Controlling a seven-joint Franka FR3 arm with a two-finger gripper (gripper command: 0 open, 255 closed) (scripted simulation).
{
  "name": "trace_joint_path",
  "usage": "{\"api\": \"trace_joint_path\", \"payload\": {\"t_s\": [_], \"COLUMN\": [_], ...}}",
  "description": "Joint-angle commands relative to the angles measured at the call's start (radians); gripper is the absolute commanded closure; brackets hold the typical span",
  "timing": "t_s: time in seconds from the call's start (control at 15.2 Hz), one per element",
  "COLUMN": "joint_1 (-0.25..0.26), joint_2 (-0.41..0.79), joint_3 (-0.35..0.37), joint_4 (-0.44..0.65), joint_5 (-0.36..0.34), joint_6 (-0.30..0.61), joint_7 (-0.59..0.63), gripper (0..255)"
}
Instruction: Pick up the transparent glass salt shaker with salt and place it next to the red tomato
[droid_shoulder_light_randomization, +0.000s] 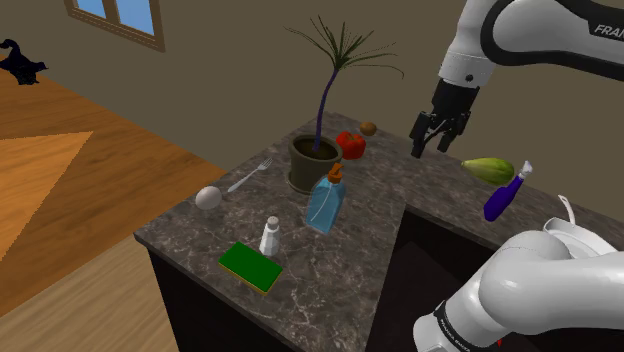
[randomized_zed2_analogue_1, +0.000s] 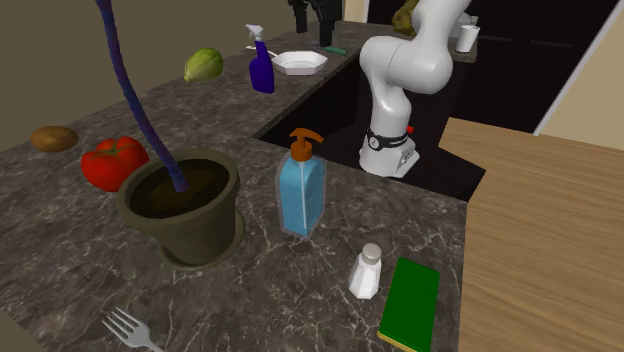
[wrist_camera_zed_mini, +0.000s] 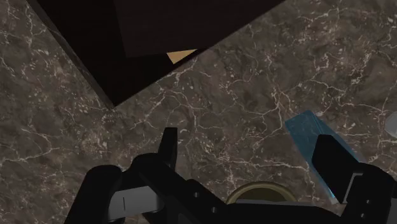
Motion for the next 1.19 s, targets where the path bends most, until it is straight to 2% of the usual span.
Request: {"api": "trace_joint_path", "payload": {"t_s": [0.0,0.59,1.12], "joint_1": [0.000,0.082,0.144], "joint_2": [0.000,0.038,0.179], "joint_3": [0.000,0.147,0.294], "joint_4": [0.000,-0.161,-0.218], "joint_5": [0.000,0.104,0.163], "joint_6": [0.000,0.282,0.556], "joint_7": [0.000,0.123,0.235], "gripper": [0,0,0]}}
